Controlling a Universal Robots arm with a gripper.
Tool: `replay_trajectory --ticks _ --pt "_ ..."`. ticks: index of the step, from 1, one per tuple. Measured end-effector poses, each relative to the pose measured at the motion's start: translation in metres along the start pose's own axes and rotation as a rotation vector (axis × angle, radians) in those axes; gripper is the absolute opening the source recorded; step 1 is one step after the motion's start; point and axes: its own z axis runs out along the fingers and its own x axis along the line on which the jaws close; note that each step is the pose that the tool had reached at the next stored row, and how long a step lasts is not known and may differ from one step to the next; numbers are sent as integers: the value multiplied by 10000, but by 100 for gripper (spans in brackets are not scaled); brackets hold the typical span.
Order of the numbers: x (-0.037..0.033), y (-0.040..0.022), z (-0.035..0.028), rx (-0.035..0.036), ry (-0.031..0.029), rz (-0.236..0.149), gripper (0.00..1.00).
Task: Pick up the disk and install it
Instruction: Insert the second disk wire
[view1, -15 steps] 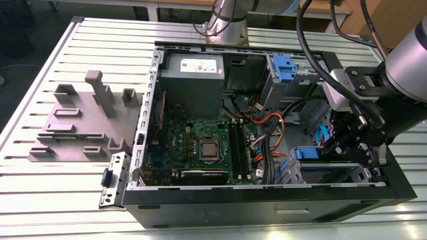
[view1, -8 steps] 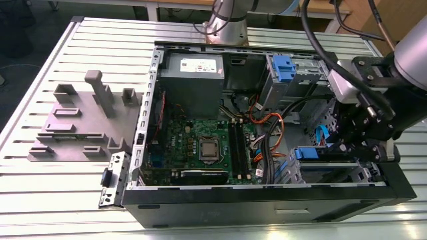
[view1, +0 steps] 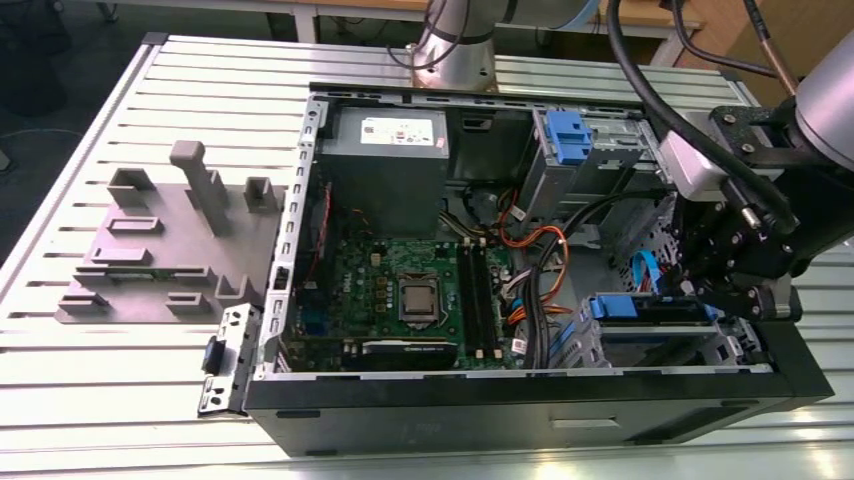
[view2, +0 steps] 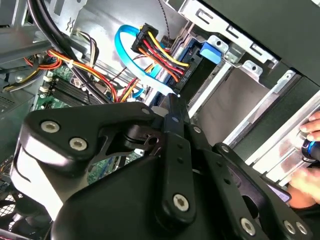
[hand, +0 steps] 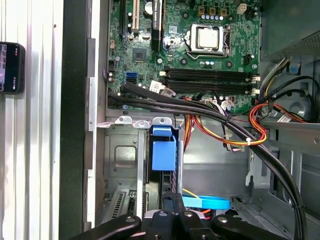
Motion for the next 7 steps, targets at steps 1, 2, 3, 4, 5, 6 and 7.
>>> replay_trajectory --ticks 1,2,3,4,5,6,7 --pt "0 0 0 -2 0 0 11" --pt "0 0 0 -4 0 0 11" --pt "0 0 0 -6 0 0 11" --pt "0 0 0 -11 0 1 11" --pt "0 0 0 -18 0 1 11" --pt "0 0 0 -20 0 1 11" --pt "0 0 0 -21 0 1 11"
